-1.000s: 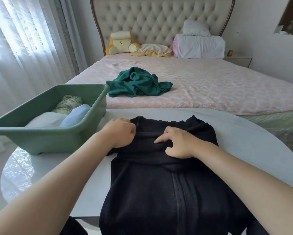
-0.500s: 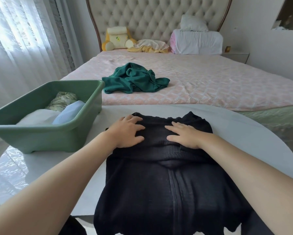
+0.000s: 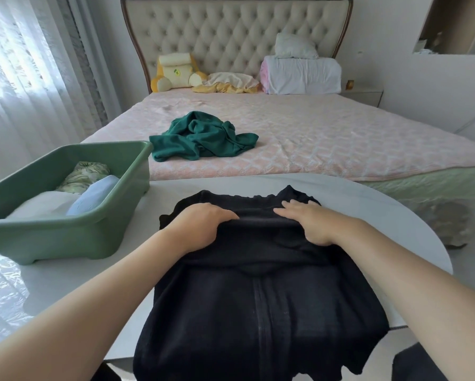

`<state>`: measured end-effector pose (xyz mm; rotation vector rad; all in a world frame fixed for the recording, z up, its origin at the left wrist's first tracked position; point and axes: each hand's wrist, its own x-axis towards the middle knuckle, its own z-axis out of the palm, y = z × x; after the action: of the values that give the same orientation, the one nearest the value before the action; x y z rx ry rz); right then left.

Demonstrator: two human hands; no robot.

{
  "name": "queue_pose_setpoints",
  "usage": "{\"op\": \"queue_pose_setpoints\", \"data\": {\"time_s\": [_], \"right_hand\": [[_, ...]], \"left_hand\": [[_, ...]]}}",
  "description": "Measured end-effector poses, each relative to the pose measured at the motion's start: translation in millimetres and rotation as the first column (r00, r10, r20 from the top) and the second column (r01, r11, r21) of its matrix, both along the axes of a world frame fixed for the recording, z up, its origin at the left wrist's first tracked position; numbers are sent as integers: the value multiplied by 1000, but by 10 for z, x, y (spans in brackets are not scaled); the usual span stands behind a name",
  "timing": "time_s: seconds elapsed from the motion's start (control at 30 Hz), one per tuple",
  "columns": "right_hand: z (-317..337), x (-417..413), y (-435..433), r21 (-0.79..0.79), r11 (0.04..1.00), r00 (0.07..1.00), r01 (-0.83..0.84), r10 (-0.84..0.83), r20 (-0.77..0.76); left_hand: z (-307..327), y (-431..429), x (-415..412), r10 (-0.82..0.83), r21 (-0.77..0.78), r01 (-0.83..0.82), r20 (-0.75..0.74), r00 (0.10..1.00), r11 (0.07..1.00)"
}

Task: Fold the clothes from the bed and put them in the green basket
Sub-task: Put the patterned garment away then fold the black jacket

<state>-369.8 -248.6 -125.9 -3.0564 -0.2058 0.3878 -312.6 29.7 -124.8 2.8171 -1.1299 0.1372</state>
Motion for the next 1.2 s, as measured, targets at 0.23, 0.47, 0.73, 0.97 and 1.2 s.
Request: {"op": "queue_pose_setpoints", "data": {"time_s": [0.23,0.47,0.73,0.97,1.2], "right_hand": [[44,-210,-72,-121,988,955,92,-122,-270],[-51,-17,-46,224,971,970,82,-129,205],[-297,329,71,40,990,932,138,-144,333],[-278,416,237,-182,940,857,289,-169,486],[-245,403,835,284,937,918,-201,79,390]], "left_hand": [[35,-109,-167,-4,67,49,-548,837,997],[-25,161,114,212,109,-192,-221,952,975],[68,328,206,365,144,-341,-198,910,929],[161,483,283,534,-30,-590,-392,749,807],[195,555,302,437,-179,-804,-762,478,567]]}}
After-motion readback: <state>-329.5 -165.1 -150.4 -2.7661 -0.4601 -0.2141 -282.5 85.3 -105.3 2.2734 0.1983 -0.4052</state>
